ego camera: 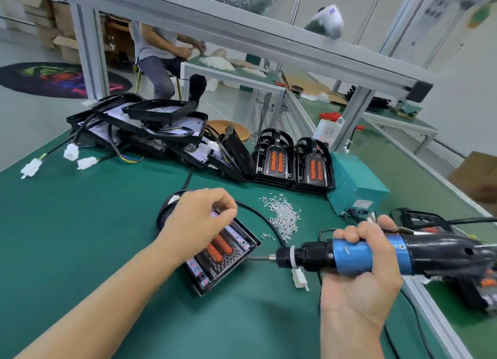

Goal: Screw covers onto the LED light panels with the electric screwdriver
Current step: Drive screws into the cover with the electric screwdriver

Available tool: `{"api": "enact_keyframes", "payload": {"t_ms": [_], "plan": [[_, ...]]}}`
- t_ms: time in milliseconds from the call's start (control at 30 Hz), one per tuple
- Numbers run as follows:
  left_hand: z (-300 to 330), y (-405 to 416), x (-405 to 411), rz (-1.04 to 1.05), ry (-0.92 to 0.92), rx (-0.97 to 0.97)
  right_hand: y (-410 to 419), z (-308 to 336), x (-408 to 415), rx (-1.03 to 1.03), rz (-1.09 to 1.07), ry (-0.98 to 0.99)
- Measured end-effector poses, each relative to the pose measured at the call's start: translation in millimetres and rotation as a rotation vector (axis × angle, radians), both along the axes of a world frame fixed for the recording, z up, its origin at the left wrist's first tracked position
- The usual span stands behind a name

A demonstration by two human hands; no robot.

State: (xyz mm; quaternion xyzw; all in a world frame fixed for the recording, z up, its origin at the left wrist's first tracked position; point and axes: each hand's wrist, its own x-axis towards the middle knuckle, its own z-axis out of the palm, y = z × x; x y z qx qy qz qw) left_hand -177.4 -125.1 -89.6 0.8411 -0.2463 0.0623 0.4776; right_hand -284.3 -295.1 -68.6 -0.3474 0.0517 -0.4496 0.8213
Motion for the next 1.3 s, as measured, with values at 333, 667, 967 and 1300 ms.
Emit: {"api": "enact_keyframes", "payload": {"t_ms": [333,667,967,1300], "plan": [[11.0,-91.6,58.6,-0.26,0.108,0.463,-27.0,-12.4,-15.7,0.02,-0.125,0.009],[-16.4,-114.1,76.7,-0.284,0.119,0.813,-49.2,-12.9,-7.8,0.005,-0.161,-0.01],[-22.3,-120.0,71.8,-0.182,-0.122,0.96,-51.1,-8.5,12.0,0.014,-0.188,0.015],[-18.8,-112.4,70.0,-0.135,-0.093,0.877,-49.8,-5.2,20.0,0.005,-0.188,0.037]]}}
